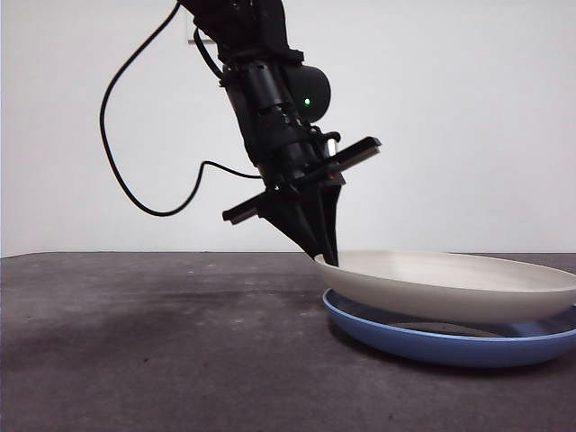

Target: Pick up the white plate, put it on the blue plate, put it on desk

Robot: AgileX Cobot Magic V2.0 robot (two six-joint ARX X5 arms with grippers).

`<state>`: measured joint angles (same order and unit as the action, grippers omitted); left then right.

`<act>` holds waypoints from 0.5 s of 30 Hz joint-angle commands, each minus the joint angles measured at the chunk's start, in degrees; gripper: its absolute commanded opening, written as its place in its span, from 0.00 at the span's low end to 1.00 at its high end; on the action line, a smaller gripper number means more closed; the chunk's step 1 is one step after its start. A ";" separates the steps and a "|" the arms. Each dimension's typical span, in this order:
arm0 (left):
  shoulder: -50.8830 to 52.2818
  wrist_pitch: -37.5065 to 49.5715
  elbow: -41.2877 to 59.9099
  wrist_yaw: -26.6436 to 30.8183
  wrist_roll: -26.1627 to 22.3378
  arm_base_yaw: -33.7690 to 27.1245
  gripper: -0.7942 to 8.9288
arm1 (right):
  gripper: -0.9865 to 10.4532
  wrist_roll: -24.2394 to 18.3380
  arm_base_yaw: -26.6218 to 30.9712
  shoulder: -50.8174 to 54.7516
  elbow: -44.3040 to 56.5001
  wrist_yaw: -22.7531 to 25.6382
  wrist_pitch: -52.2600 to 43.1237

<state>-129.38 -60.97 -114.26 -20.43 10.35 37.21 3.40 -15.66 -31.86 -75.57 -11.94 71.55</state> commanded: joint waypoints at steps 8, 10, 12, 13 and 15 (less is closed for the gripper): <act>-4.00 2.29 -1.70 -0.07 -0.85 0.96 0.09 | 0.61 -0.44 -0.22 -0.09 -1.31 0.00 -0.31; -4.00 2.78 -1.79 -0.09 -0.83 0.96 0.09 | 0.61 -0.44 -0.22 -0.09 -1.31 0.02 -0.33; -4.00 2.71 -1.84 -0.07 -0.87 0.96 0.10 | 0.61 -0.44 -0.22 -0.09 -1.31 0.04 -0.31; -4.00 2.75 -1.84 -0.07 -0.90 0.96 0.11 | 0.61 -0.44 -0.22 -0.09 -1.31 0.04 -0.33; -4.00 3.06 -1.84 -0.07 -1.01 0.96 0.12 | 0.61 -0.44 -0.22 -0.09 -1.31 0.04 -0.35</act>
<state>-131.74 -58.33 -114.26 -20.69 9.96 37.78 3.29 -15.66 -31.86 -75.59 -11.94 71.55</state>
